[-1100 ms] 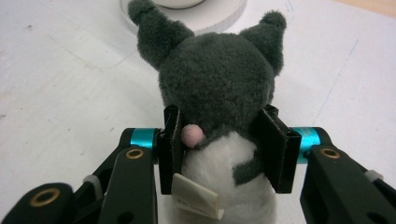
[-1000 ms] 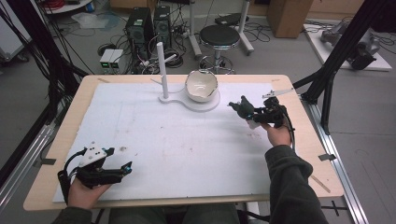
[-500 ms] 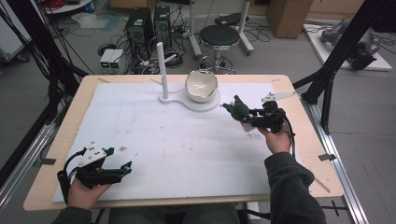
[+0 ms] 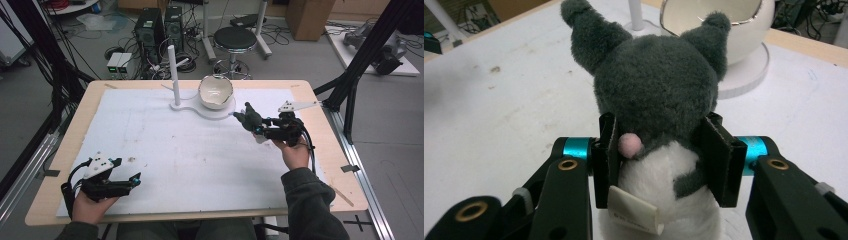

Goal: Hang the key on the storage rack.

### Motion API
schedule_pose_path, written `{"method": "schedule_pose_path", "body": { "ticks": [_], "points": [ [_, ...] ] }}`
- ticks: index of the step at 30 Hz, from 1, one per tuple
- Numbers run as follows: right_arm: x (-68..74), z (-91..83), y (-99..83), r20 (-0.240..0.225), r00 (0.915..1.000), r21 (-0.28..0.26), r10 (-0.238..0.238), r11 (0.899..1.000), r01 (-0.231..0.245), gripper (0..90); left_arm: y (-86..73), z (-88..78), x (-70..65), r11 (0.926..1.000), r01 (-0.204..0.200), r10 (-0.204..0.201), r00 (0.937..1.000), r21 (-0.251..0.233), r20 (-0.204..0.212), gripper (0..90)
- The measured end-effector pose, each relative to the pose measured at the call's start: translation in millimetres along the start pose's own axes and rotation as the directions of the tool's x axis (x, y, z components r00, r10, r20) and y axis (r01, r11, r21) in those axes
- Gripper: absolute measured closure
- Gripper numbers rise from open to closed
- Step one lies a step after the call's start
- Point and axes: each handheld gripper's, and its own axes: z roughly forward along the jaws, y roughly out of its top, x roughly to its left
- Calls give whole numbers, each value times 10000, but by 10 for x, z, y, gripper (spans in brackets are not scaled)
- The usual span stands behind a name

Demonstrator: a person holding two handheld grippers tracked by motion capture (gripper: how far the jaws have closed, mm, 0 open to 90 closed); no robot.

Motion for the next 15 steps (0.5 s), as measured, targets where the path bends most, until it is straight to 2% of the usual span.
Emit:
{"method": "schedule_pose_path", "body": {
  "ticks": [15],
  "points": [
    [225, 10, 27, -419, 9990, -379, -185, 9991, 169, 555, -3, -9, 1, 10000, 53, -54, 9999, -34, -85, 170]
  ]
}}
